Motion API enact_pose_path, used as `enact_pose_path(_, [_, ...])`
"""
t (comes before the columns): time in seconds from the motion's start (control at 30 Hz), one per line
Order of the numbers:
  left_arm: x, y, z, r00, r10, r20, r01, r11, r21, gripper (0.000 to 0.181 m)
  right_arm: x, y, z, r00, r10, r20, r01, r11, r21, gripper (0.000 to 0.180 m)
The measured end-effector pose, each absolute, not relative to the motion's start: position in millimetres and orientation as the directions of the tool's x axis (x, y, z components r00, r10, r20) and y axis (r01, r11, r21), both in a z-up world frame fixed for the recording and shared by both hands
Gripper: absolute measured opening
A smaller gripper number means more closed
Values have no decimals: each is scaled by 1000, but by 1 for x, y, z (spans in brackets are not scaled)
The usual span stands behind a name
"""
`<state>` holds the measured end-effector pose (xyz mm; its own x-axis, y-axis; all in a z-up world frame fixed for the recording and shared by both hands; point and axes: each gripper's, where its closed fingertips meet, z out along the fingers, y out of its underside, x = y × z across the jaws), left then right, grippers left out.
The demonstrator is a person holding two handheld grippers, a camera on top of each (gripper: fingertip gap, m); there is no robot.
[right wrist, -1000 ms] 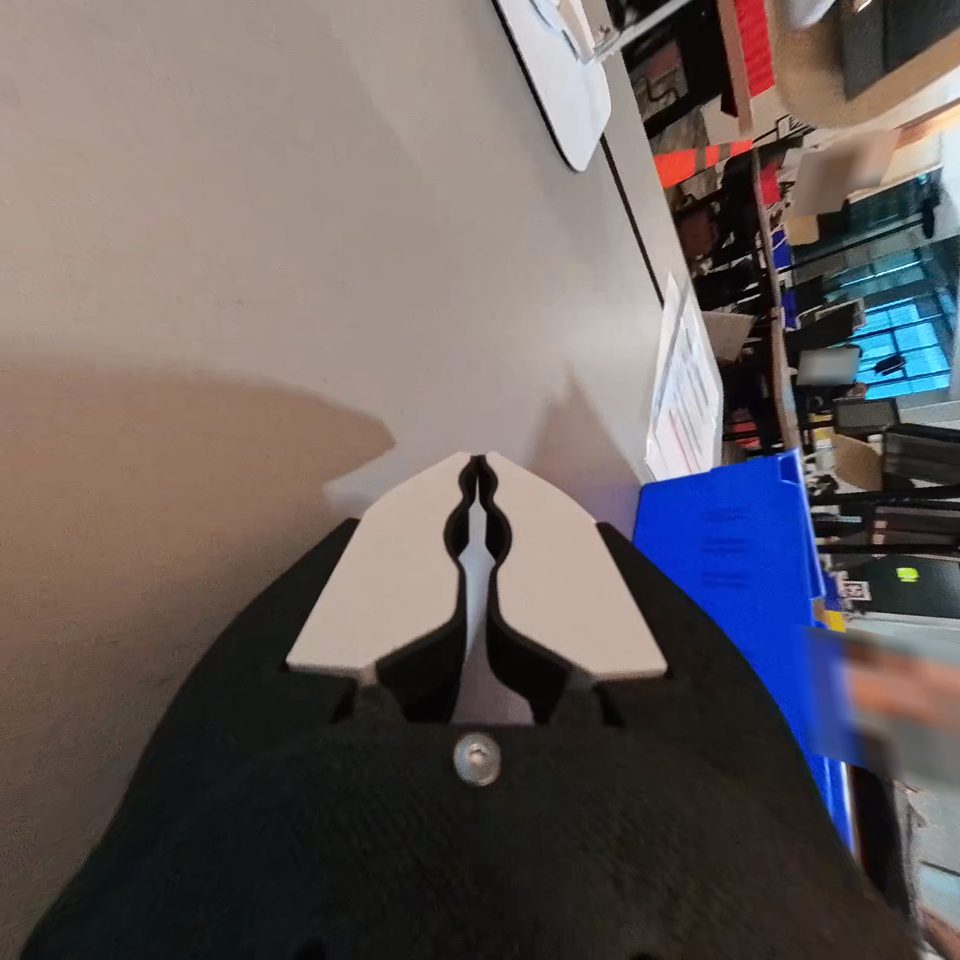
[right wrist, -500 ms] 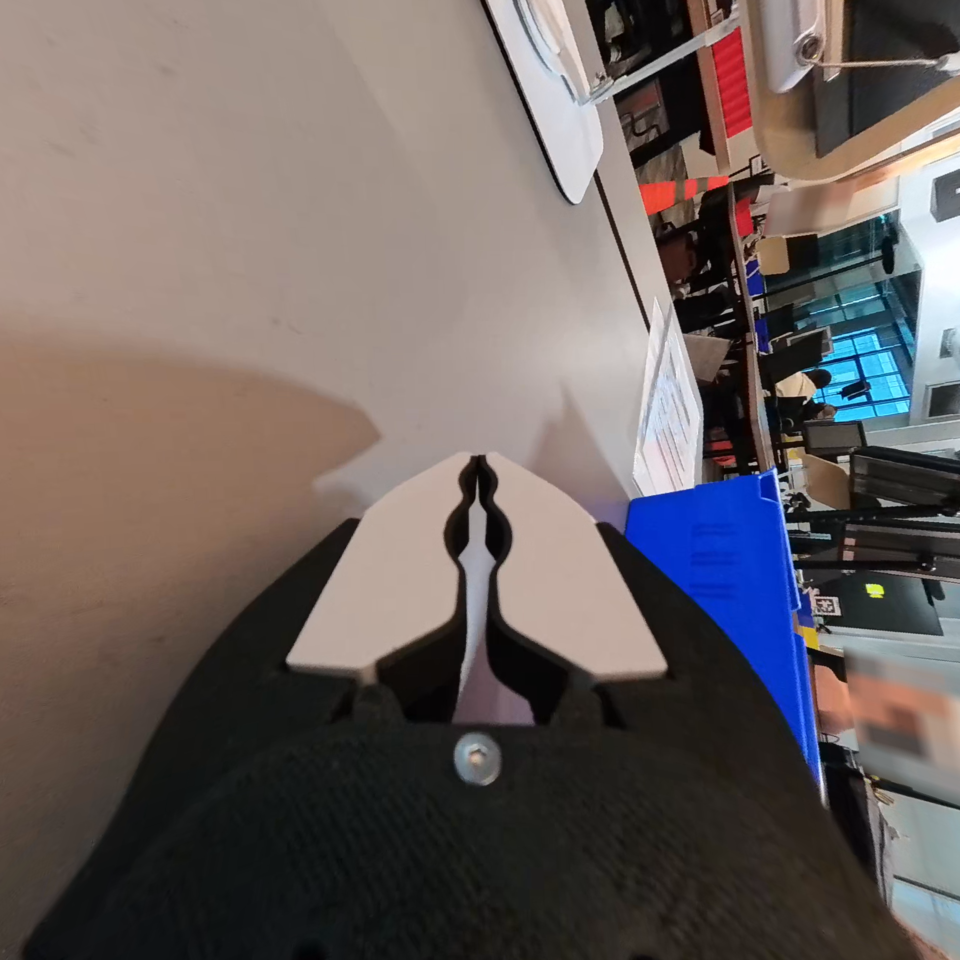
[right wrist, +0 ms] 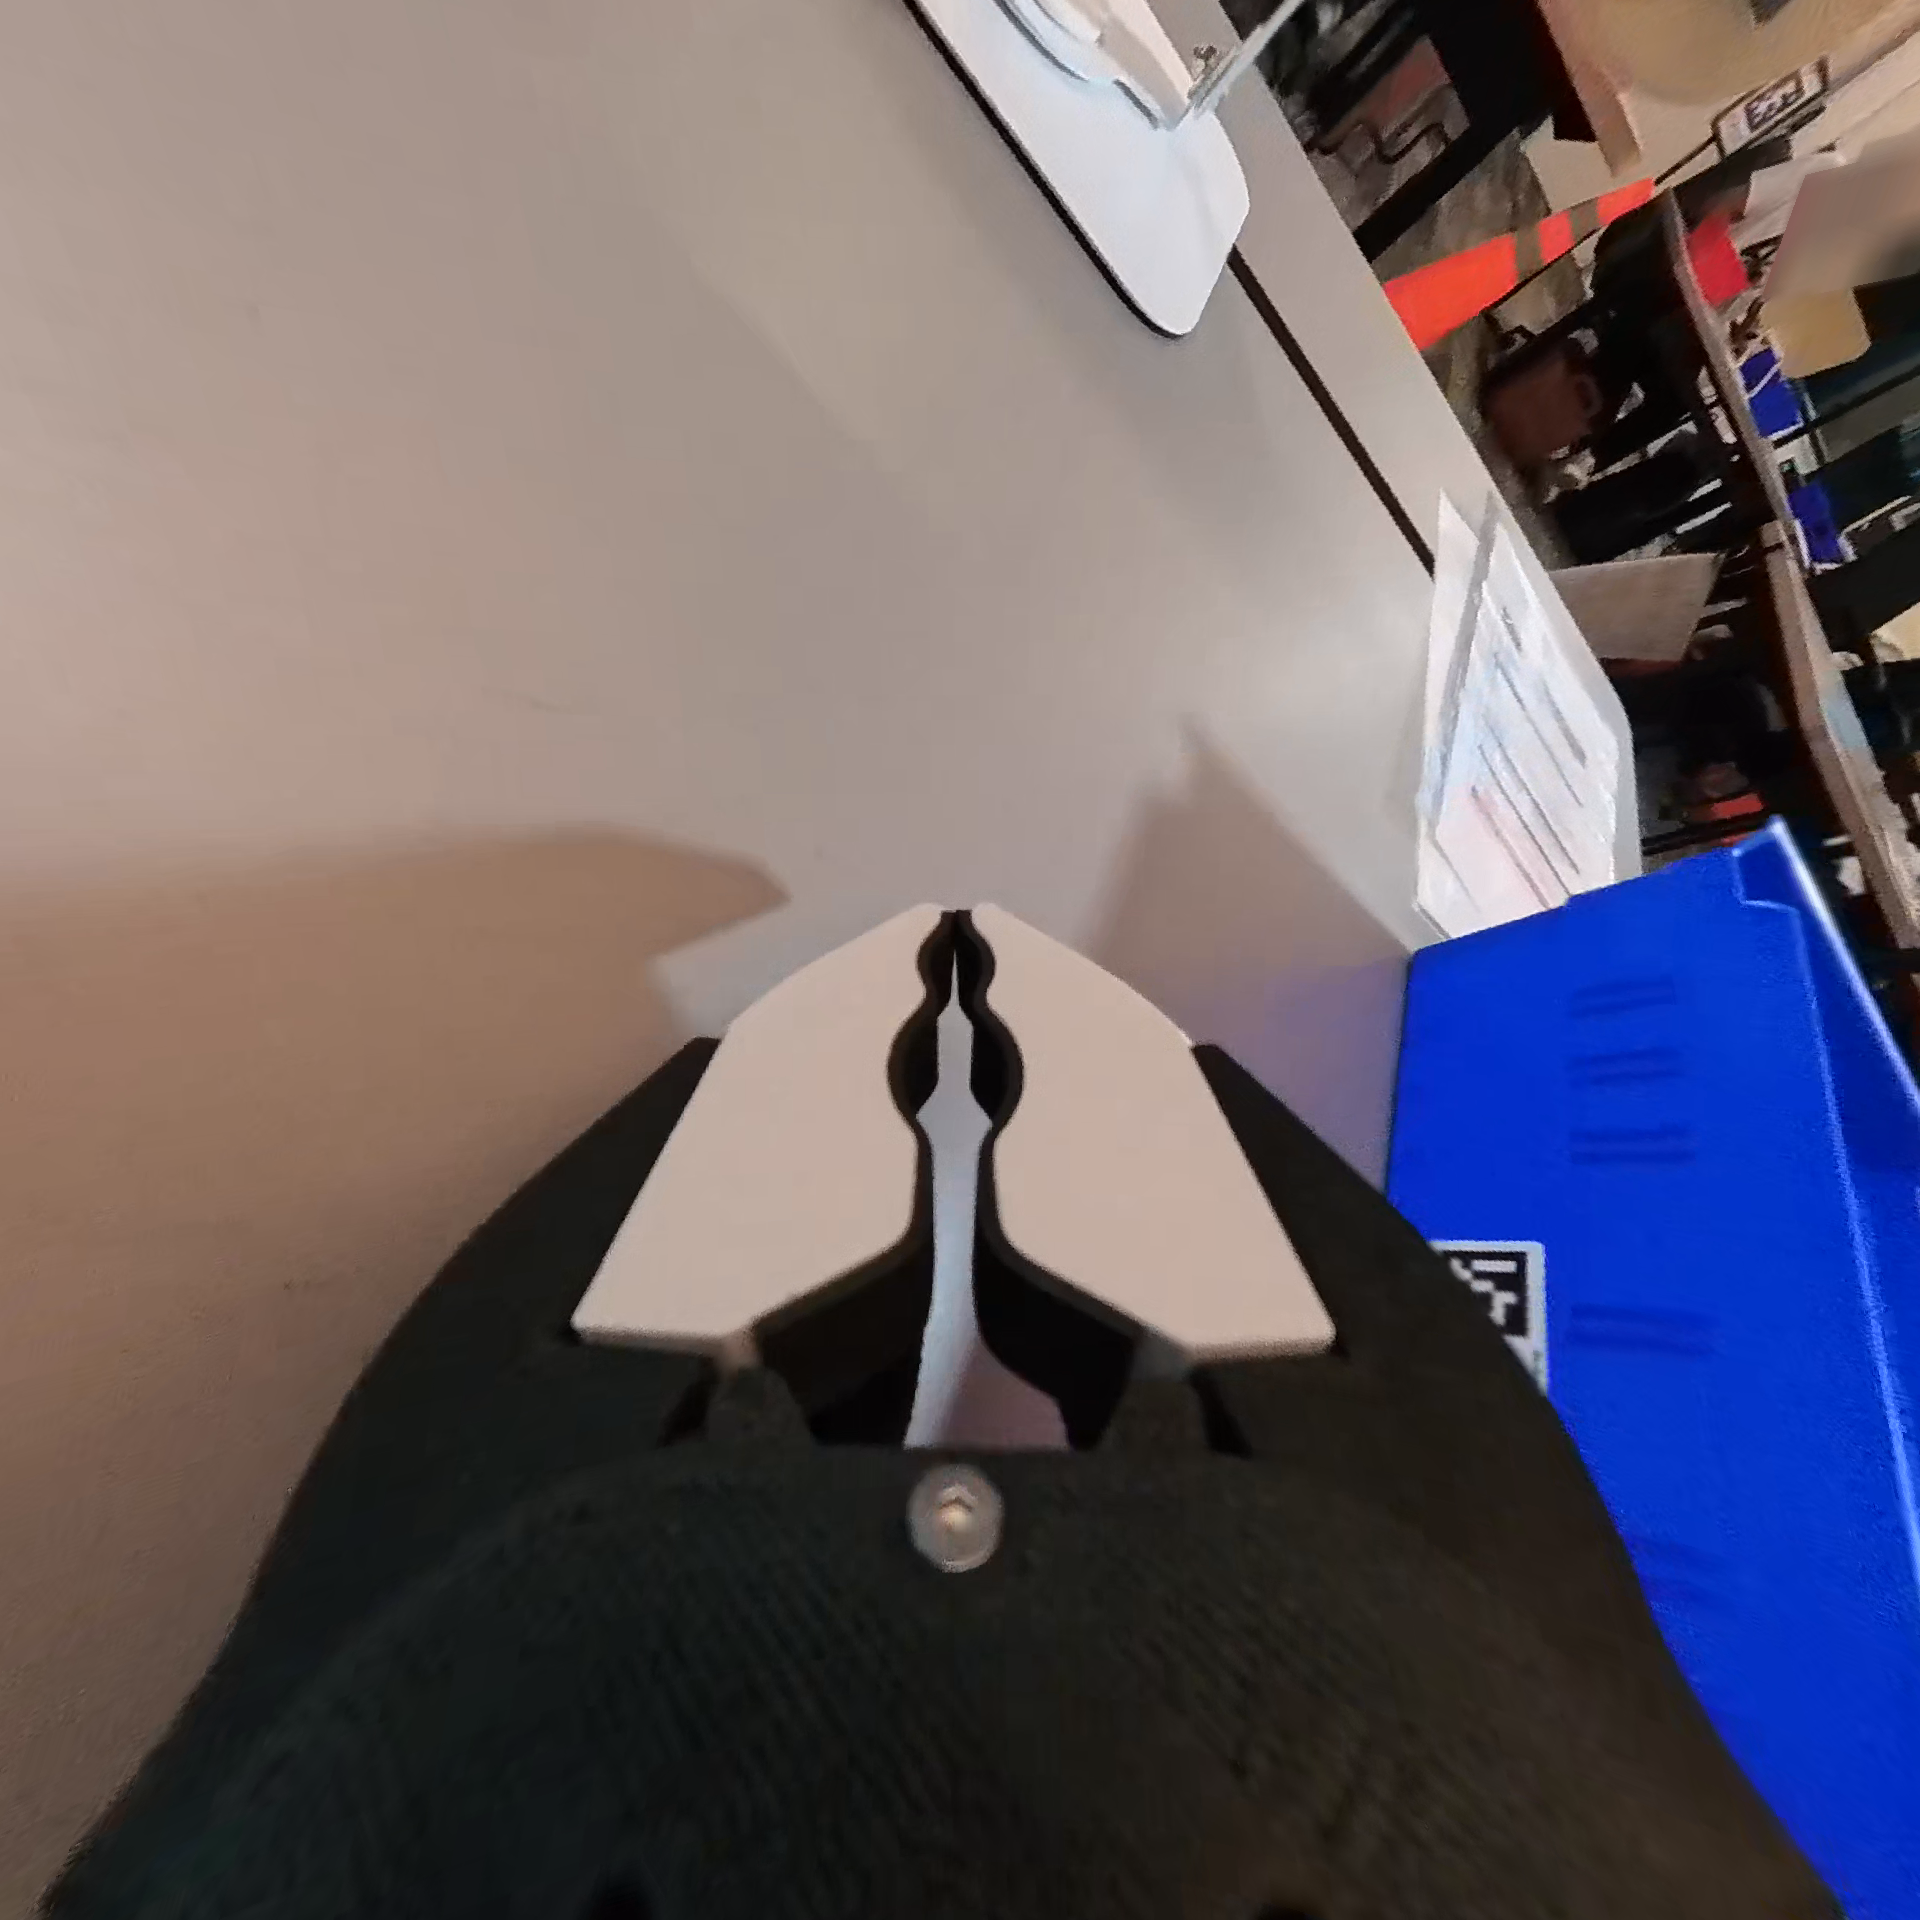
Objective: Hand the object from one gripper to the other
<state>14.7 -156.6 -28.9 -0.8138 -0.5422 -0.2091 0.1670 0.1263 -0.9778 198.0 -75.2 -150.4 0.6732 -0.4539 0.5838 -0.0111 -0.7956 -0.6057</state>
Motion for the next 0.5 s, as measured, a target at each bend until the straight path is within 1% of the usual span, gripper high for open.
enact_pose_path(0.03, [17, -153, -28, -808, -555, -197, 162, 113, -980, 80, 198, -76, -150, 676, -464, 572, -18, -787, -616, 1])
enact_pose_path(0.07, [20, -148, -26, -800, -571, -186, 158, 99, -982, 77, 198, -76, -149, 680, -476, 557, -27, -776, -630, 5])
enact_pose_path(0.13, [27, -139, -27, -785, -597, -163, 140, 86, -986, 65, 200, -76, -145, 688, -507, 520, -48, -746, -664, 10])
enact_pose_path(0.33, [50, -108, -38, -730, -677, -87, 50, 74, -996, 42, 200, -76, -140, 729, -557, 399, -103, -665, -739, 17])
enact_pose_path(0.5, [68, -81, -43, -648, -762, -20, -14, 39, -999, 32, 189, -65, -137, 795, -526, 304, -116, -622, -774, 30])
